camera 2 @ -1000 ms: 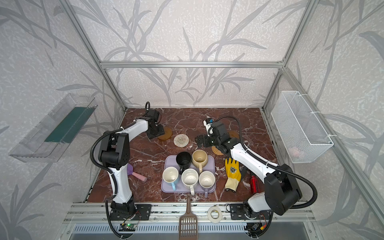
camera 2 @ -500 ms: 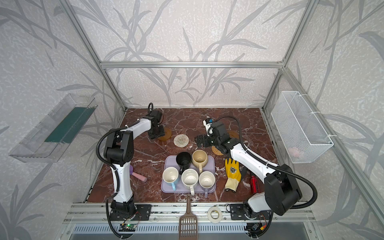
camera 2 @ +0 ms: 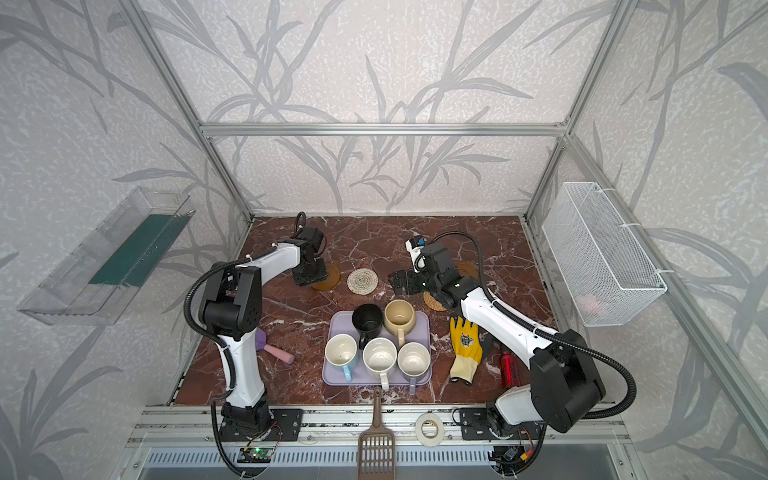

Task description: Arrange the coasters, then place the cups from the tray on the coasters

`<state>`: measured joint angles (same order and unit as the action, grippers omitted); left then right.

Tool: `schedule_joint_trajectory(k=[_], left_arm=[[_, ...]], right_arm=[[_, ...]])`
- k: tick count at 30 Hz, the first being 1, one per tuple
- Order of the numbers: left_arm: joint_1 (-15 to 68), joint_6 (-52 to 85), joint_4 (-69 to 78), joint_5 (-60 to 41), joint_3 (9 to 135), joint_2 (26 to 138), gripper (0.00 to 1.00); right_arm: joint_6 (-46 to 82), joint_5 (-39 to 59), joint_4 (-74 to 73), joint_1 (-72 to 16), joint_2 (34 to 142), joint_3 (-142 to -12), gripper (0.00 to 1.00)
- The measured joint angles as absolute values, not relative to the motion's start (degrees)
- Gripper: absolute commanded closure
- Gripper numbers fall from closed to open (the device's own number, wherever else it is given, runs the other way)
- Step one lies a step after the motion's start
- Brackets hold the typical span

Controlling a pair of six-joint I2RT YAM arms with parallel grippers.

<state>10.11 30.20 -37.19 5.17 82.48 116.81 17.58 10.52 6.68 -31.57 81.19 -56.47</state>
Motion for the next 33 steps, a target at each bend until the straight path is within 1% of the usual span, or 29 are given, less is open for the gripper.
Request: schedule_joint_trajectory(k=[3,6,7,9,12,16,19,23,27,30,33], left_arm=[[10.11,30.20,-37.69,5.98,82.24,116.60,0.53],[10.11,30.06,-38.06,6.00,82.37,116.60,0.48],[10.11,30.02,-38.28,6.00,82.43,116.60,0.46],[10.11,29.87,-38.72,6.02,82.52,116.57,0.39],[10.11,29.98,-39.35,6.22,82.70,116.44,0.32],[10.11,30.06,-40.32,6.48,82.89,115.18,0.31],[10.24,29.95,-40.91,6.57,82.91,111.98,0.29],[11.00,28.03,-41.01,5.54,82.98,105.47,0.21],[12.84,25.52,-37.43,1.06,81.95,98.37,0.17],[15.14,23.55,-35.42,-0.34,81.49,96.31,0.17],[17.87,20.97,-35.11,-0.97,81.91,98.28,0.18]], right_arm=[[17.58,10.52,6.68,-32.18,81.19,-56.47,0.01],[17.58,10.50,6.68,-32.71,81.19,-56.47,0.01],[17.58,10.50,6.68,-32.82,81.19,-56.47,0.01],[17.58,10.50,6.68,-33.04,81.19,-56.47,0.01],[17.61,10.31,6.72,-33.12,81.14,-56.49,0.01],[17.61,9.50,6.74,-33.17,80.42,-56.47,0.01],[17.82,8.62,6.76,-33.23,79.31,-56.47,0.01],[18.04,7.22,6.55,-33.26,76.99,-56.03,0.01],[16.93,6.87,6.50,-33.26,74.98,-55.61,0.01],[15.44,6.94,6.52,-32.95,74.41,-55.61,0.01],[14.48,7.22,7.09,-32.21,74.04,-55.61,0.01]])
